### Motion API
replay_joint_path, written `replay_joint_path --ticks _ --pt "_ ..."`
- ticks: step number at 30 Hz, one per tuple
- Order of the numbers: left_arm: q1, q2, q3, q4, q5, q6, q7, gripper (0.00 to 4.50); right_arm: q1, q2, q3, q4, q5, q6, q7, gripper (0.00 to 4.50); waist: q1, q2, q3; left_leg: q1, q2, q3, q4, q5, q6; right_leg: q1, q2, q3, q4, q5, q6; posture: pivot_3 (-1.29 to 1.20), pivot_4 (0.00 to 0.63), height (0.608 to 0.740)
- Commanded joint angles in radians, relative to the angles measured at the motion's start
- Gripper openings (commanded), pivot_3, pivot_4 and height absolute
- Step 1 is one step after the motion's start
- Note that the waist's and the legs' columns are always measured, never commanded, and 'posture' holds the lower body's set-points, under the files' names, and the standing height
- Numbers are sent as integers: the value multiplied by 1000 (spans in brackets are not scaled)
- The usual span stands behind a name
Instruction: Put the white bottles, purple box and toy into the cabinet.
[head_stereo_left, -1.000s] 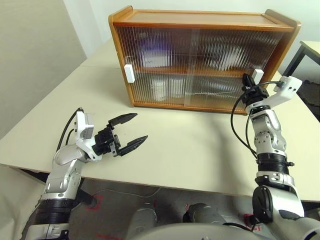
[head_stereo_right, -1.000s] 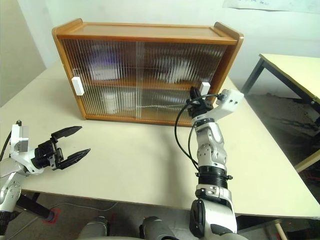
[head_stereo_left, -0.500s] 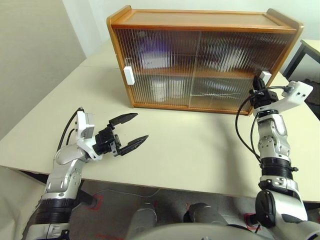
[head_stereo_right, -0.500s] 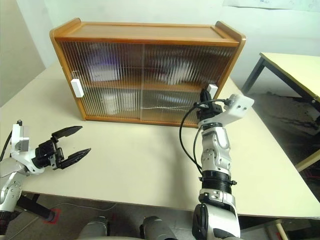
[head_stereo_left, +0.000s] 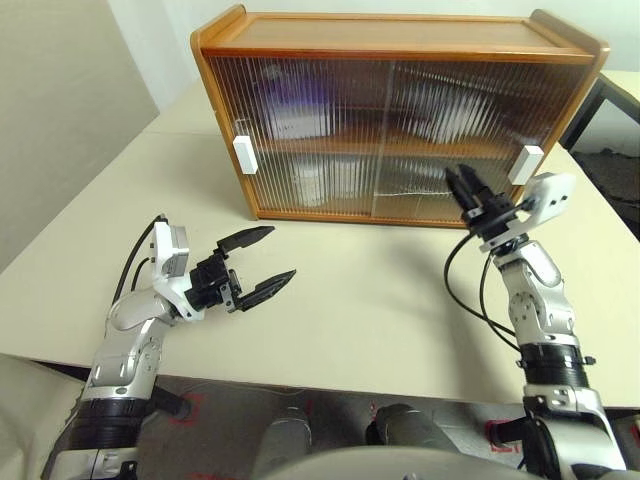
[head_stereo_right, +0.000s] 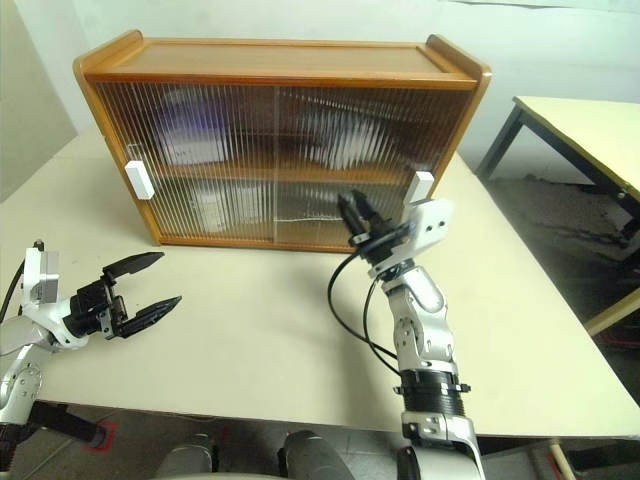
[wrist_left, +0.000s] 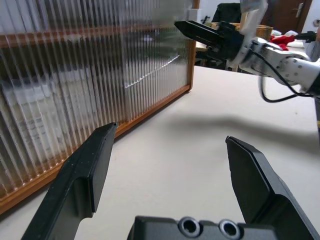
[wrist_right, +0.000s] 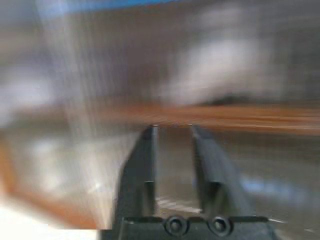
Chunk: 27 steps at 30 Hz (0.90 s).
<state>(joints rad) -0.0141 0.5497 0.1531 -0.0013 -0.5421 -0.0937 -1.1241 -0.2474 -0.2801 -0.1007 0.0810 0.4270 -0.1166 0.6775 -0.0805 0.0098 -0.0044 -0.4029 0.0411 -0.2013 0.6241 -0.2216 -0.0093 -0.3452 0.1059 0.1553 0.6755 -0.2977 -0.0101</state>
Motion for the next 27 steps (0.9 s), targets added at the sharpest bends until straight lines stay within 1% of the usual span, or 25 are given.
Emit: replay_joint_path --ticks 1,2,4,5,6,7,8,9,10,11,12,13,16,20,21,22,23,24,27 --pt "10 11 29 1 21 17 49 4500 70 -40 56 -77 39 17 149 2763 1 0 0 0 0 0 0 0 0 1 1 0 -1 -2 2 -110 7 740" --pt "12 9 41 6 26 22 78 4500 94 -60 45 -78 60 22 186 3123 4 0 0 0 0 0 0 0 0 3 1 0 -3 -3 5 -109 7 740" --pt "13 10 66 29 44 40 146 4500 125 -94 12 -59 86 20 232 3994 10 0 0 1 0 -1 0 -1 -1 6 1 -1 -8 -5 11 -104 9 740" --pt "10 24 77 66 101 78 234 4500 141 -125 -7 -37 89 19 260 4345 12 0 0 1 0 0 1 -1 -1 7 0 0 -9 -6 12 -103 10 740" --pt "7 37 89 101 148 108 308 4500 153 -155 -23 -14 96 23 288 4467 12 -1 1 2 -1 0 2 -1 -2 9 -1 0 -9 -6 12 -96 11 740" --pt "3 48 102 131 176 135 364 4500 161 -180 -42 9 108 34 309 4467 12 -2 1 5 -1 1 2 -1 -2 12 -2 0 -9 -7 11 -96 11 740" --pt "-6 46 132 153 181 152 422 4500 160 -204 -84 49 136 57 314 4467 12 -3 2 7 -1 2 2 -1 -2 13 -2 1 -10 -11 4 -96 13 740" --pt "-17 40 162 172 174 156 464 4500 153 -222 -124 90 160 67 313 4467 12 -5 4 8 -1 2 2 -1 -3 14 -2 1 -9 -12 1 -95 13 740" --pt "-27 39 195 193 175 157 509 4500 137 -253 -169 169 149 62 287 4467 14 -8 5 10 -1 2 2 0 -4 15 -2 2 -9 -11 0 -92 12 740" --pt "-32 43 216 213 184 151 539 4500 121 -283 -196 252 100 30 236 4467 15 -10 7 11 -1 2 2 0 -5 16 -3 3 -9 -11 -1 -91 12 740" --pt "-34 54 226 237 198 138 555 4500 109 -303 -210 317 64 -15 223 4467 17 -13 9 13 0 2 2 0 -7 17 -4 4 -9 -10 -2 -85 11 740" --pt "-32 62 233 257 212 134 575 4500 105 -310 -244 369 76 -29 221 4467 18 -14 9 15 0 1 2 -1 -10 18 -8 5 -9 -10 -4 -85 11 740" --pt "-57 61 267 347 233 88 629 4500 95 -294 -330 494 122 -37 197 4467 22 -15 10 21 0 1 0 -3 -14 18 -9 3 -8 -11 -8 -64 10 740" --pt "-107 58 294 444 248 22 682 4500 71 -277 -380 574 132 -52 179 4467 24 -15 10 20 1 1 0 -5 -17 20 -7 3 -6 -12 -11 -77 7 740" --pt "-118 61 293 465 250 11 682 4500 66 -272 -380 577 129 -52 180 4467 23 -15 11 21 1 2 0 -5 -16 21 -4 3 -6 -10 -15 -78 7 740" --pt "-128 59 288 483 249 0 673 4500 63 -269 -375 592 117 -65 186 4467 22 -15 10 21 1 2 0 -6 -16 21 -3 4 -6 -9 -13 -78 8 740" --pt "-137 57 283 498 248 -12 664 4500 60 -265 -372 604 109 -80 187 4467 22 -15 11 21 1 3 0 -6 -15 22 -2 3 -6 -5 -5 -77 8 740" --pt "-147 59 281 518 247 -22 656 4500 57 -258 -369 609 103 -93 184 4467 22 -15 10 21 0 5 0 -6 -15 23 0 3 -6 -5 -2 -77 8 740" --pt "-169 72 262 543 261 -44 634 4500 16 -249 -375 650 104 -113 171 4467 22 -16 11 22 0 6 1 -7 -13 25 0 5 -7 -7 4 -78 12 740"
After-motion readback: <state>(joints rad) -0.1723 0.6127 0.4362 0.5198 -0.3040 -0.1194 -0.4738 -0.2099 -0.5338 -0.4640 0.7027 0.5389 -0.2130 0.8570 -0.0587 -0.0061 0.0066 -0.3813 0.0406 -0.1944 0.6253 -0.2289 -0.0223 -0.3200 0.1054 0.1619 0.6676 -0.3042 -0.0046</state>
